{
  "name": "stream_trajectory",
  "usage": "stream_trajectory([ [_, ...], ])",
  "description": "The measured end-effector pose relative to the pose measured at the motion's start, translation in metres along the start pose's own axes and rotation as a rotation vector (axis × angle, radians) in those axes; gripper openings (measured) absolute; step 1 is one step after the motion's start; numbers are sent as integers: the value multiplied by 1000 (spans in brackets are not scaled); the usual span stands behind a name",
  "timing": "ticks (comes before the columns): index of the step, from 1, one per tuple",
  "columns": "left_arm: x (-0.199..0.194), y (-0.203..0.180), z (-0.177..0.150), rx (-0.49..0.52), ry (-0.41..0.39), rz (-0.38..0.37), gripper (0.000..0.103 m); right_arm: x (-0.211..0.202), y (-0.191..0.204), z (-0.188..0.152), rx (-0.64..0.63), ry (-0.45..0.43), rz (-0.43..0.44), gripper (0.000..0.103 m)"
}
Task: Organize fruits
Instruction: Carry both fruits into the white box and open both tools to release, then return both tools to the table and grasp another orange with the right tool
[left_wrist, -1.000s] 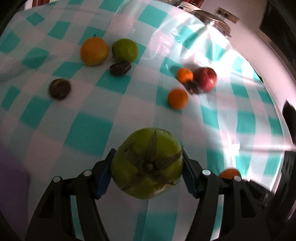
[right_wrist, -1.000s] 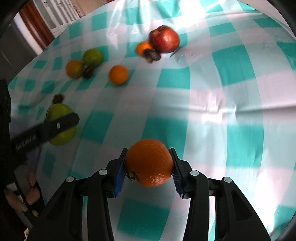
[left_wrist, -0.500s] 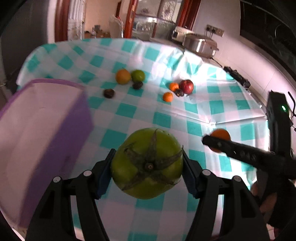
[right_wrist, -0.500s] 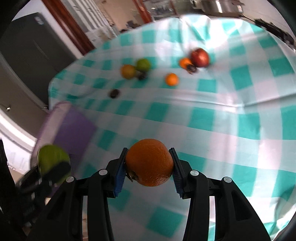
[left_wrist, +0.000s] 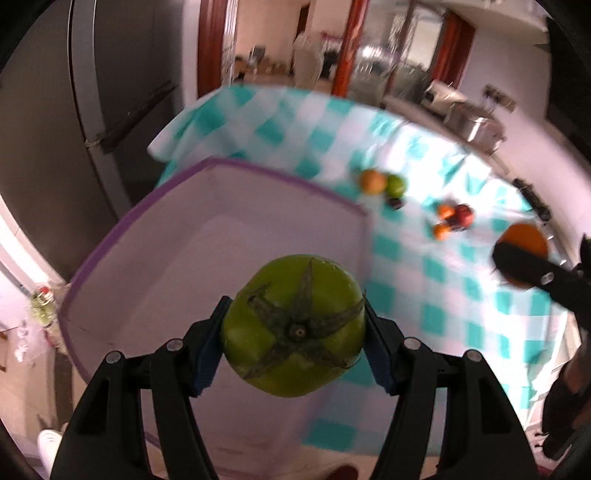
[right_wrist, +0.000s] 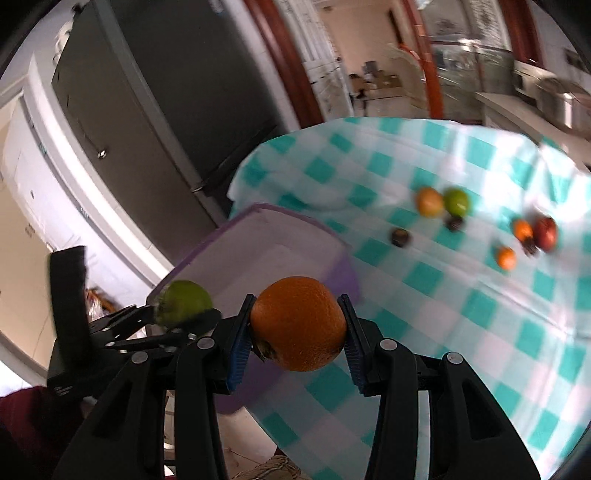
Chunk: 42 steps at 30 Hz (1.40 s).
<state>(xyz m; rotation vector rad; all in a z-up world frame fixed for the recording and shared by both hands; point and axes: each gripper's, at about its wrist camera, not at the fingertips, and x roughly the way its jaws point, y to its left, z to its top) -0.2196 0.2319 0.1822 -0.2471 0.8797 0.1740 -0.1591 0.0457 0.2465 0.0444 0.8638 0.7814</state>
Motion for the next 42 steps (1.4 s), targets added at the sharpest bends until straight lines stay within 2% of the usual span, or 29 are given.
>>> stream_trajectory([
  [2, 14, 26, 10, 11, 73, 16, 66, 21, 18, 7, -12, 28, -7, 44],
  [5, 35, 63, 25, 65, 161, 33, 66, 71, 57, 15, -66, 132, -27, 44],
  [9, 77, 101, 37, 130, 283, 46, 66, 156, 85, 9, -109, 353, -121, 44],
  [12, 103, 114, 35, 215, 367, 38, 66, 193, 89, -2, -149, 472, -195, 44],
  [15, 124, 125, 32, 260, 434, 20, 66, 215, 81, -9, -96, 573, -230, 44],
  [18, 135, 124, 25, 315, 485, -15, 66, 223, 79, -14, -91, 640, -263, 44],
  [21, 142, 121, 21, 360, 523, -13, 66, 227, 75, -19, -75, 687, -297, 44],
  [26, 150, 132, 13, 355, 578, -9, 66, 223, 71, -24, -70, 714, -324, 45],
  [27, 151, 133, 14, 356, 580, -14, 66, 223, 70, -24, -71, 715, -327, 47],
  [29, 150, 135, 14, 361, 585, -18, 67, 219, 71, -23, -69, 707, -323, 56],
  [34, 149, 140, 15, 344, 587, -25, 67, 215, 70, -8, -63, 686, -342, 59],
  [37, 137, 140, 18, 349, 511, -45, 73, 205, 66, 9, -40, 625, -323, 61],
  [39, 128, 146, 13, 355, 455, -74, 78, 183, 66, 21, -18, 535, -270, 69],
  [42, 111, 153, 18, 335, 372, -103, 82, 149, 66, 36, 8, 391, -209, 71],
])
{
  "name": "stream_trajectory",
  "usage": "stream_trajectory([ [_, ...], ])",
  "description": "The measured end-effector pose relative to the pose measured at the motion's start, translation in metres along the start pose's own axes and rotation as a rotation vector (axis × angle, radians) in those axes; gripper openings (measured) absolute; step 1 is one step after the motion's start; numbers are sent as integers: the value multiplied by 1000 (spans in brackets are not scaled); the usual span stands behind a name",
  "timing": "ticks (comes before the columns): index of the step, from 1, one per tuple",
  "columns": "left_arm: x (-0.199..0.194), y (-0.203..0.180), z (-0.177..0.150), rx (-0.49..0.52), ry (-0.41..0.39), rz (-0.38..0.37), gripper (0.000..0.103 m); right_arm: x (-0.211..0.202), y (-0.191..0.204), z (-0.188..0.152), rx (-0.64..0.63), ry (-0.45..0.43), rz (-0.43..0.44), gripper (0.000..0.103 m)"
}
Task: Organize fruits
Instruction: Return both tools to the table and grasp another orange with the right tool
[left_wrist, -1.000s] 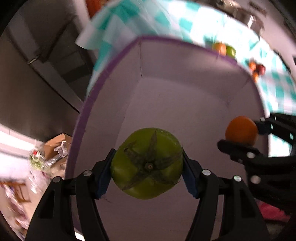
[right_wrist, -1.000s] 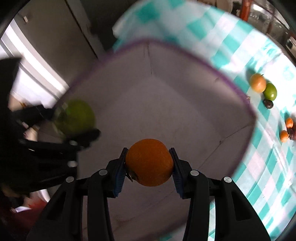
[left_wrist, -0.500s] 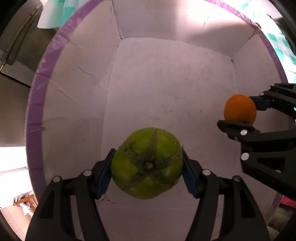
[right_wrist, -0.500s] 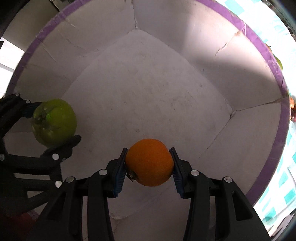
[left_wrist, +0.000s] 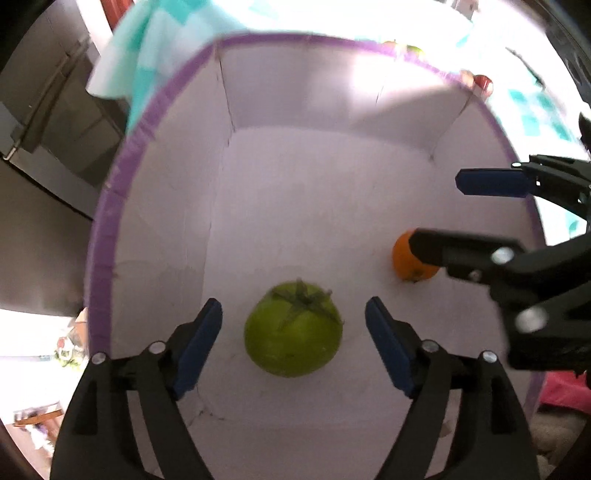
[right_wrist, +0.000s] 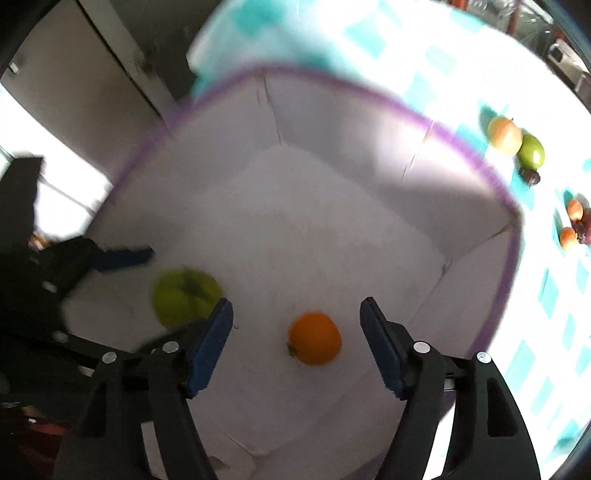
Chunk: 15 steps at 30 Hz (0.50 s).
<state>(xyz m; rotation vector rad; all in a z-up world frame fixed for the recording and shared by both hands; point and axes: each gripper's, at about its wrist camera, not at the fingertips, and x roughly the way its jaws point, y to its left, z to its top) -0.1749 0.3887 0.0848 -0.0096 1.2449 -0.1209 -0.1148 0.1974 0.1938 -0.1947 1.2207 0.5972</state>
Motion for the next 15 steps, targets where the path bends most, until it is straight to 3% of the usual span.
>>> stream_trajectory([
  [2, -12, 1, 1, -23, -64, 1, 88, -22, -7, 0, 30, -86, 50, 75],
  [6, -49, 2, 11, -86, -208, 36, 90, -72, -27, -21, 111, -308, 159, 78],
  [9, -83, -14, 27, -140, -358, 61, 95, -101, -82, -38, 212, -458, 106, 83],
  [11, -102, -43, 33, -158, -445, 48, 101, -112, -131, -56, 318, -503, 57, 83],
  [14, -128, -92, 57, -142, -543, -8, 101, -114, -193, -70, 468, -490, -61, 83],
  [15, -130, -110, 65, -129, -554, -26, 101, -108, -231, -77, 541, -459, -105, 83],
])
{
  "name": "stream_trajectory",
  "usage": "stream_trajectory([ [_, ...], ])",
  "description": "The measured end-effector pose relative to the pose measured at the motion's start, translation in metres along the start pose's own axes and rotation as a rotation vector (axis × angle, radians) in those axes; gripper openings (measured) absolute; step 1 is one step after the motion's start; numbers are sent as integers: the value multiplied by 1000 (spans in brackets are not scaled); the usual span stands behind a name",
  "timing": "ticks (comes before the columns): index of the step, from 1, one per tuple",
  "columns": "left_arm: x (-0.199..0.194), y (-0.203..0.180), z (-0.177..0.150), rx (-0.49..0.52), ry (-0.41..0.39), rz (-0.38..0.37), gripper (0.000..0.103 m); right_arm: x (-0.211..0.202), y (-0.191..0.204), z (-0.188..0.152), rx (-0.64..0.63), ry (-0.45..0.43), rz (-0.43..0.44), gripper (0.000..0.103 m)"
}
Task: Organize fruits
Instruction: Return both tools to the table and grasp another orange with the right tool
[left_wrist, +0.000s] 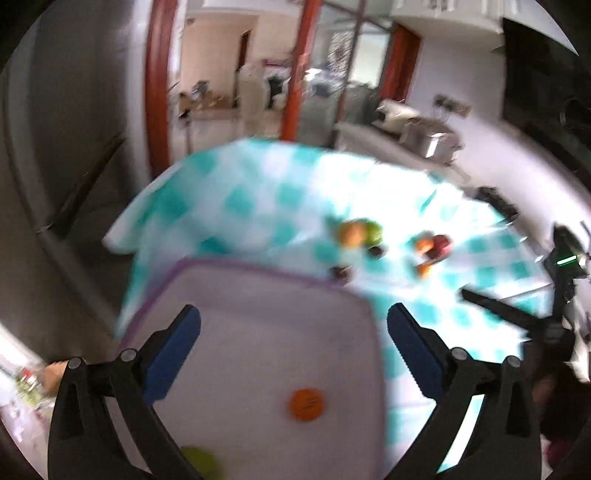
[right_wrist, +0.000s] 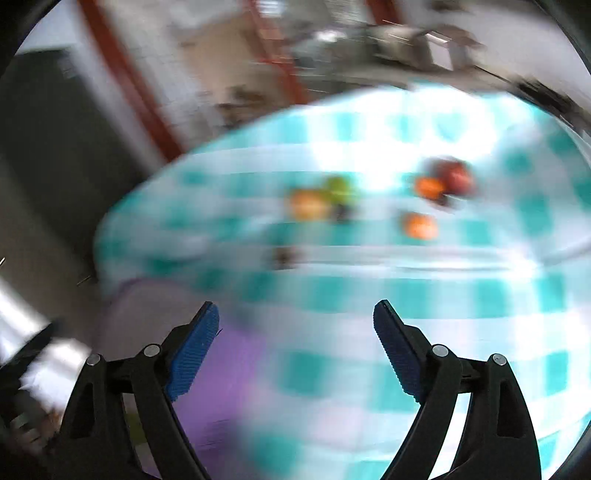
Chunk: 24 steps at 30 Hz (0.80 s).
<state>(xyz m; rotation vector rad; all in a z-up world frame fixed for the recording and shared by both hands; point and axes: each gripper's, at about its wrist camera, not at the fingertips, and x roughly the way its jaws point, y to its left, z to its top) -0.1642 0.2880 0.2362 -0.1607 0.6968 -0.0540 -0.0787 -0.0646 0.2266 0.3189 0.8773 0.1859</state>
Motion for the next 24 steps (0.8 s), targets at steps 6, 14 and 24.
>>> stream_trajectory([
  [6, 51, -103, 26, 62, 47, -64, 101, 81, -82, 38, 6, 73, -64, 82],
  [14, 155, -173, -3, 57, 245, -20, 101, 232, -70, 65, -254, 157, -51, 63],
  [24, 293, -169, 11, -165, 292, 95, 101, 224, -93, 46, -388, 112, -31, 37],
])
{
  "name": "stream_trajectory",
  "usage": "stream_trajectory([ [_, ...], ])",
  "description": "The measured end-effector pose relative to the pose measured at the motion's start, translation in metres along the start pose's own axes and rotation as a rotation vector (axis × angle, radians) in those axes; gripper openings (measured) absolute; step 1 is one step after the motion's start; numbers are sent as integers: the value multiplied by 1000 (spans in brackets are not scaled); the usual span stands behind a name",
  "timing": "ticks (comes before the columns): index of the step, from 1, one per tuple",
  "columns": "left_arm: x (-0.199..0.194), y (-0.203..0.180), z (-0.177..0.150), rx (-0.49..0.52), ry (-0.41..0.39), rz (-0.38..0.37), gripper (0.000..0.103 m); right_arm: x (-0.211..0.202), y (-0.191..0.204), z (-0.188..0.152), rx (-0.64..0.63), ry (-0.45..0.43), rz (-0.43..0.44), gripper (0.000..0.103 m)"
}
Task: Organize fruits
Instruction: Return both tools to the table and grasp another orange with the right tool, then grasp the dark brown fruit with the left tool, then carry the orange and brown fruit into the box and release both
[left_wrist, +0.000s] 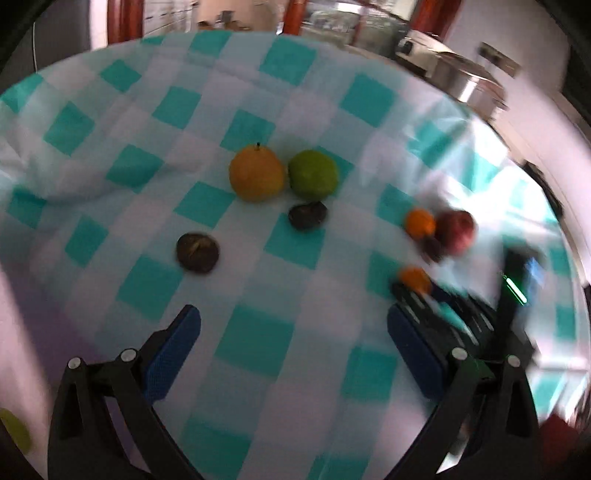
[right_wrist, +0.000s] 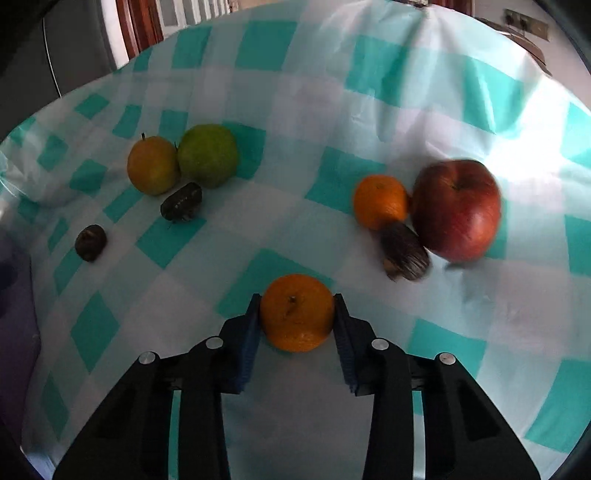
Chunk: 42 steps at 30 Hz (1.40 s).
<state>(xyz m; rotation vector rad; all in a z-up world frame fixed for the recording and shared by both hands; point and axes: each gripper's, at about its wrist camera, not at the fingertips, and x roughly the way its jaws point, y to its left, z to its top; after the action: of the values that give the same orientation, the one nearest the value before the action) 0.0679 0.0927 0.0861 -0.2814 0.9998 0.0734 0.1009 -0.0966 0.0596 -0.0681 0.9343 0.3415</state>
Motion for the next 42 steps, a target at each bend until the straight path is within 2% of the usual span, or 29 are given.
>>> stream_trajectory([
  [5, 61, -21, 26, 16, -8, 38, 101, -31, -35, -29, 124, -36, 30, 37],
  [10, 103, -39, 46, 55, -24, 92, 99, -45, -49, -50, 161, -46, 40, 37],
  [13, 120, -38, 54, 51, -23, 115, 91, -49, -56, -60, 189, -46, 49, 37],
  [15, 129, -35, 56, 42, -16, 118, 83, -51, -59, -65, 204, -48, 51, 37],
  [18, 130, -39, 57, 76, -48, 136, 68, -52, -63, -68, 208, -48, 57, 38],
  [19, 130, -40, 57, 93, -56, 131, 49, -52, -64, -69, 211, -48, 57, 38],
  [20, 129, -42, 58, 109, -56, 117, 41, -51, -65, -70, 214, -48, 56, 38],
  [23, 125, -46, 55, 130, -43, 78, 40, -54, -65, -75, 213, -41, 56, 38],
  [27, 108, -58, 37, 159, -33, 30, 40, -53, -61, -73, 194, -31, 65, 38],
  [34, 47, -90, -3, 195, -15, -77, 40, -62, -56, -76, 195, 2, 74, 38],
  [38, -9, -93, -15, 201, -51, -133, 40, -77, -44, -72, 177, 3, 83, 37],
  [42, -81, -80, -31, 264, -141, -143, 40, -96, -19, -54, 124, -28, 113, 37],
])
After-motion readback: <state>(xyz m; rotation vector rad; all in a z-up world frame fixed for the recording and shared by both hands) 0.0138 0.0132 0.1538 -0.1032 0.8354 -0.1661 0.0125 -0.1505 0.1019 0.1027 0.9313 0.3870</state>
